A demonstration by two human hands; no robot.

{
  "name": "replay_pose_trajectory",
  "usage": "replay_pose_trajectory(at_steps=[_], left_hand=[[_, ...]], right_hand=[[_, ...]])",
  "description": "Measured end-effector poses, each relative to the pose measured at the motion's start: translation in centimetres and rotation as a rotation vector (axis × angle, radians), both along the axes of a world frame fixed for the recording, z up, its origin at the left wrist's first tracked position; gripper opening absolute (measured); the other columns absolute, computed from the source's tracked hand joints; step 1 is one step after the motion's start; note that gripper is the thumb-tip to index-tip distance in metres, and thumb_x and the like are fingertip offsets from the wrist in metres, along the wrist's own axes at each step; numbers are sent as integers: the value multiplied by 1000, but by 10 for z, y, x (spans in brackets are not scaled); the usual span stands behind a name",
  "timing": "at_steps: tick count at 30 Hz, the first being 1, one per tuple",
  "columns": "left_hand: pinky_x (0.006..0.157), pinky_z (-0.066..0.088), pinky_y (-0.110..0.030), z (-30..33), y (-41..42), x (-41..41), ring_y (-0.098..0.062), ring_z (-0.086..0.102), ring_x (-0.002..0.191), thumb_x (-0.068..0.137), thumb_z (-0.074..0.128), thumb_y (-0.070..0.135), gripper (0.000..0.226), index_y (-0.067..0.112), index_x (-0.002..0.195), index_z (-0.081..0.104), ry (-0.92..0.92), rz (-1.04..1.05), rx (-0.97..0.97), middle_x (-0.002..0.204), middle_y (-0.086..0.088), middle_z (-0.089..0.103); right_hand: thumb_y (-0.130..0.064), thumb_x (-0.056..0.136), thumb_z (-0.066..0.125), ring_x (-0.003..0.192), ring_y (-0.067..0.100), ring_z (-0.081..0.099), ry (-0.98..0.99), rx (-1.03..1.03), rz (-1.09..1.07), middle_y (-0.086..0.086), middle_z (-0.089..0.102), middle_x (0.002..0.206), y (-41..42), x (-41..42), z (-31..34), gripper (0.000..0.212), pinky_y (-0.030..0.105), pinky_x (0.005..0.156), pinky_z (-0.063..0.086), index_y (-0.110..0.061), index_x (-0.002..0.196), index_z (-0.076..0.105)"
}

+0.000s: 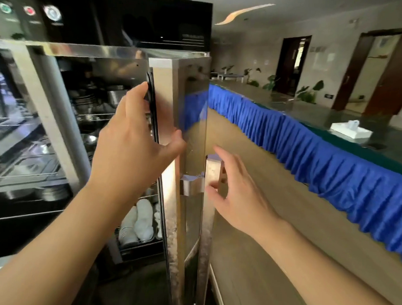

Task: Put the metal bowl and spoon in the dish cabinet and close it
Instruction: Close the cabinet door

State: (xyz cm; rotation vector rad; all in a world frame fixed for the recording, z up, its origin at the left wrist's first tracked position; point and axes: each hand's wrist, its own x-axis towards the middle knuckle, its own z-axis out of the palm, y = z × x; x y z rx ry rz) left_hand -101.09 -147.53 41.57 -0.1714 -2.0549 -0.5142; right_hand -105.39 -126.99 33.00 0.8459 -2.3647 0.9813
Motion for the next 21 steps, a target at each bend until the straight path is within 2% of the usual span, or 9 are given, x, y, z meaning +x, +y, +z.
replay_pose_trajectory(at_steps=[2, 6, 8, 10, 12, 14, 17, 19, 21], left_hand=[[66, 45, -30, 0, -20, 1, -17, 62, 88, 78, 73, 40, 69, 22, 135, 41, -1, 63, -6, 121, 5, 58], [63, 51, -33, -6, -57, -1, -20, 62, 86, 78, 74, 43, 68, 22, 134, 41, -23, 176, -55, 122, 1, 56], [64, 49, -32, -14, -76, -5, -22, 62, 85, 79, 75, 46, 73, 21, 137, 37, -53, 236, -67, 124, -3, 56], [65, 46, -32, -23, -97, -12, -22, 62, 86, 80, 73, 50, 74, 23, 138, 34, -87, 287, -43, 125, -3, 56], [64, 46, -33, -33, -119, -18, -23, 63, 84, 85, 67, 51, 65, 25, 135, 35, -109, 309, -9, 124, -3, 56], [62, 46, -32, -43, -139, -25, -23, 65, 81, 92, 58, 50, 51, 24, 131, 39, -114, 322, 2, 121, -3, 59], [59, 40, -28, -55, -167, -38, -21, 66, 82, 98, 51, 47, 37, 24, 125, 42, -124, 350, 5, 116, -2, 61], [55, 37, -25, -59, -187, -48, -20, 66, 77, 99, 50, 46, 33, 24, 123, 42, -116, 354, 2, 109, -1, 62], [55, 40, -27, -61, -209, -60, -20, 66, 73, 101, 49, 45, 35, 20, 124, 43, -107, 350, -13, 104, -2, 64]], right_hand=[[-22, 90, 71, 116, 5, 57, -46, -33, 64, -14, 36, 148, -21, -4, -3, 86, 11, 85, 52, -38, 152, 14], [-30, 89, 72, 124, 12, 57, -64, -55, 157, -11, 43, 150, -65, -14, -10, 89, 29, 94, 55, -46, 152, 12], [-33, 86, 75, 116, 13, 62, -109, -83, 195, -7, 54, 139, -86, -23, -14, 92, 35, 91, 58, -51, 150, 12], [-36, 83, 77, 99, 13, 67, -177, -112, 242, -5, 61, 123, -108, -33, -18, 95, 36, 83, 60, -52, 150, 11], [-39, 82, 78, 98, 13, 66, -256, -139, 287, -5, 62, 122, -133, -42, -21, 93, 37, 83, 59, -50, 150, 15], [-41, 80, 78, 104, 13, 66, -333, -147, 324, -7, 63, 124, -157, -51, -23, 81, 41, 87, 59, -45, 144, 28], [-50, 73, 79, 90, 7, 67, -445, -152, 323, -14, 68, 101, -192, -64, -27, 52, 42, 83, 58, -37, 117, 53], [-58, 66, 76, 85, 9, 68, -543, -148, 325, -12, 69, 91, -215, -75, -28, 44, 43, 82, 57, -36, 101, 60], [-63, 64, 73, 80, 7, 67, -621, -126, 367, -15, 70, 84, -238, -88, -29, 37, 38, 81, 56, -38, 90, 64]])
